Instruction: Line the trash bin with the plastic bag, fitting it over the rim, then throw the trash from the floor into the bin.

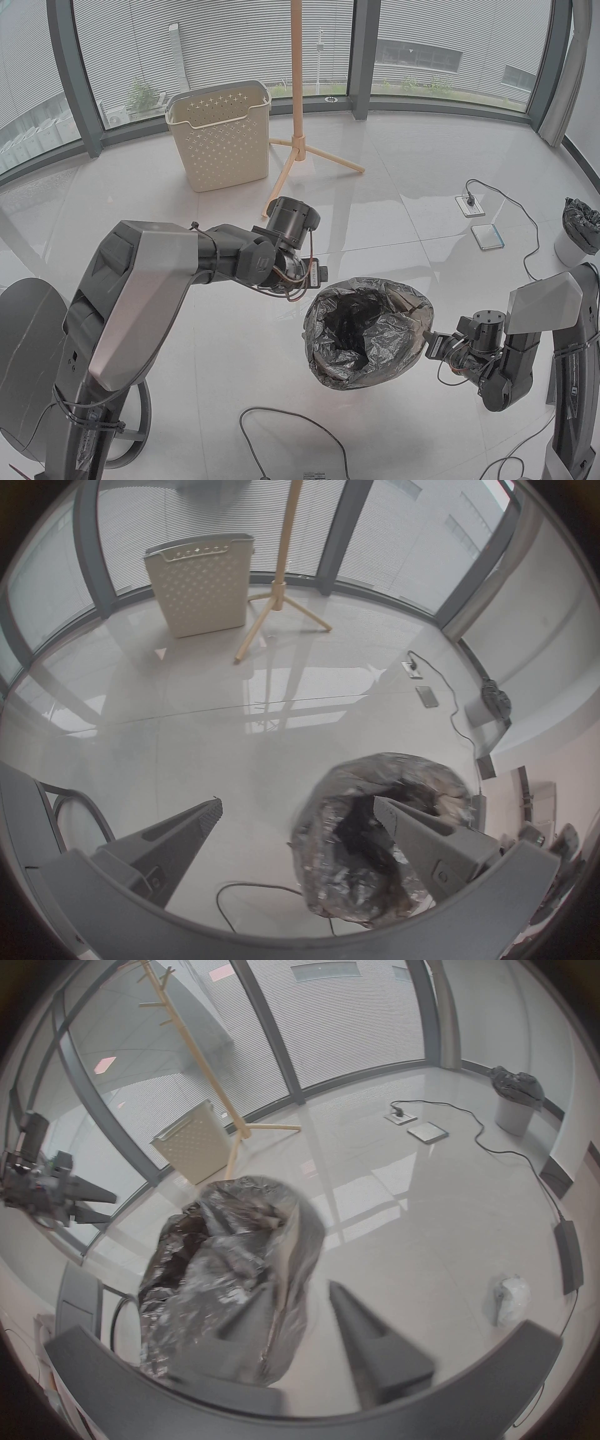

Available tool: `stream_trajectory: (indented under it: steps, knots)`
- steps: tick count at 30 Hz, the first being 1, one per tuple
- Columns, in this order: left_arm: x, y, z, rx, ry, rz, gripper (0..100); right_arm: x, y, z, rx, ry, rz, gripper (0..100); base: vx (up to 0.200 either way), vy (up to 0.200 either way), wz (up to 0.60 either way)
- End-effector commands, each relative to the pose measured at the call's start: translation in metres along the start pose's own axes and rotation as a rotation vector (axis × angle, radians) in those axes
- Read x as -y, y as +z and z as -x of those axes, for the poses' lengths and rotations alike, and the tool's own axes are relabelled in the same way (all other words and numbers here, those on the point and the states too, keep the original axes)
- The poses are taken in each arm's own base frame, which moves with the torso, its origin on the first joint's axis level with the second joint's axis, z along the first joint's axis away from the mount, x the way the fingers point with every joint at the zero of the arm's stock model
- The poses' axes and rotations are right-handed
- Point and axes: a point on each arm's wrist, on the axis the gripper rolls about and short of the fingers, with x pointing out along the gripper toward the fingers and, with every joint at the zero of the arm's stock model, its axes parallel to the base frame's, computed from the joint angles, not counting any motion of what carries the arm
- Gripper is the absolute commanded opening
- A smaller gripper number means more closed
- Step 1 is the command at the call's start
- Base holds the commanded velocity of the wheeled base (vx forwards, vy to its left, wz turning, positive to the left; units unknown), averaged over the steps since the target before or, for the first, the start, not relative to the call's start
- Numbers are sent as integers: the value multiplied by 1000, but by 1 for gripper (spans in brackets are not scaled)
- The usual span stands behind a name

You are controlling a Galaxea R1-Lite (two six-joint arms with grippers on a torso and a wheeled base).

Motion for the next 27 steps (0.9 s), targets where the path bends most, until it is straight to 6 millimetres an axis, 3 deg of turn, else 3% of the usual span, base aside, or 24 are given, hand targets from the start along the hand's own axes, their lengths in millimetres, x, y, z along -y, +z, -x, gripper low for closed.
stream_trajectory:
  steps: [1,10,13,15,17,18,19,21,25,27]
  knots:
    - [19,7,25,34,-47,-12,100,20,-10,-9,-19,-61,-13,100,0,0,0]
    - [39,3,38,39,-84,-38,100,25,-17,7,-78,-87,-21,100,0,0,0]
    - [42,4,44,43,-92,-45,100,15,6,30,-32,-64,-26,100,0,0,0]
    - [50,5,57,43,-107,-71,100,8,25,52,17,-47,-30,100,0,0,0]
    - [56,2,63,32,-109,-94,100,5,30,63,26,-40,-29,100,0,0,0]
    - [77,-6,89,18,-115,-168,100,3,32,91,6,-35,-18,100,0,0,0]
    - [88,-12,108,3,-97,-206,100,2,30,106,-15,-29,-11,100,0,0,0]
    - [95,-26,129,-82,-67,-277,100,-4,28,133,-34,-4,-11,100,0,0,0]
    - [97,-49,110,-186,-30,-419,100,-12,39,149,34,23,-43,100,0,0,0]
    - [94,-46,110,-182,-27,-445,100,-13,47,152,77,33,-39,100,0,0,0]
